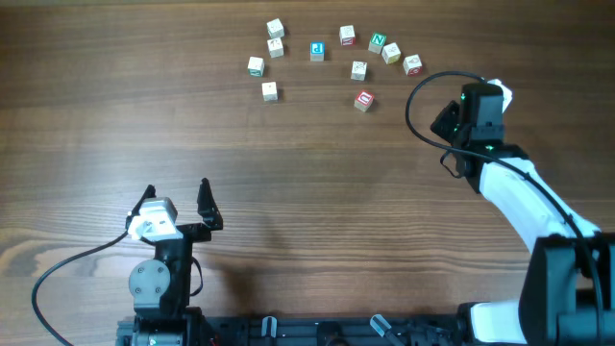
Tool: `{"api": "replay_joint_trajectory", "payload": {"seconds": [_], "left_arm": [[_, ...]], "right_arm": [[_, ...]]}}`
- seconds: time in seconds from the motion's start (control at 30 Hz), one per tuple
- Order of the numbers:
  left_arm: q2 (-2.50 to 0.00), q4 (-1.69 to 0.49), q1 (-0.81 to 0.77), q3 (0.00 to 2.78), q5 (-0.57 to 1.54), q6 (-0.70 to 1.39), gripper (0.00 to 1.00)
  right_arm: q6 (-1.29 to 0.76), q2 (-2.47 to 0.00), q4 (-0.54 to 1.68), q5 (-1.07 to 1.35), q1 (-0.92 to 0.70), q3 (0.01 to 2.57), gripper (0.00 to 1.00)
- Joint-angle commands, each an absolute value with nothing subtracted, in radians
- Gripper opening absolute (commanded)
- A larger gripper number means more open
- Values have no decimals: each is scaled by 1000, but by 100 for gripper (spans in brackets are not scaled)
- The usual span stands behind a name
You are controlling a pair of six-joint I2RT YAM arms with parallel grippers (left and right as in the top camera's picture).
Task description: Form a circle
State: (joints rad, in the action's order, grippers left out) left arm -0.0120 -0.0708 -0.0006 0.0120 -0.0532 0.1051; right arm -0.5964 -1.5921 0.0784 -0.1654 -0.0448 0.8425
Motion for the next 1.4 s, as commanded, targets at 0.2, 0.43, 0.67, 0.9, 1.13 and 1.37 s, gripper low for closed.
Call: {"api": "replay_joint_trajectory", "payload": {"seconds": [0.2, 0.43, 0.67, 0.9, 1.13, 1.37], "left_arm": [[-3, -70, 6, 6, -41, 82, 100], [-3, -70, 6, 6, -41, 82, 100], [-3, -70, 6, 6, -41, 82, 100], [-3, -70, 6, 6, -41, 82, 100], [-3, -70, 6, 6, -41, 83, 100], [-3, -70, 6, 6, -42, 82, 100]], "right_arm": [[-577, -1697, 72, -171, -11, 919, 5], [-550, -1805, 131, -138, -11, 1015, 5], [-589, -1806, 170, -165, -11, 1020, 5], [-633, -1806, 218, -194, -11, 1020, 5], [-658, -1806, 256, -221, -11, 1020, 5], [-658, -1806, 270, -223, -11, 1020, 5]]}}
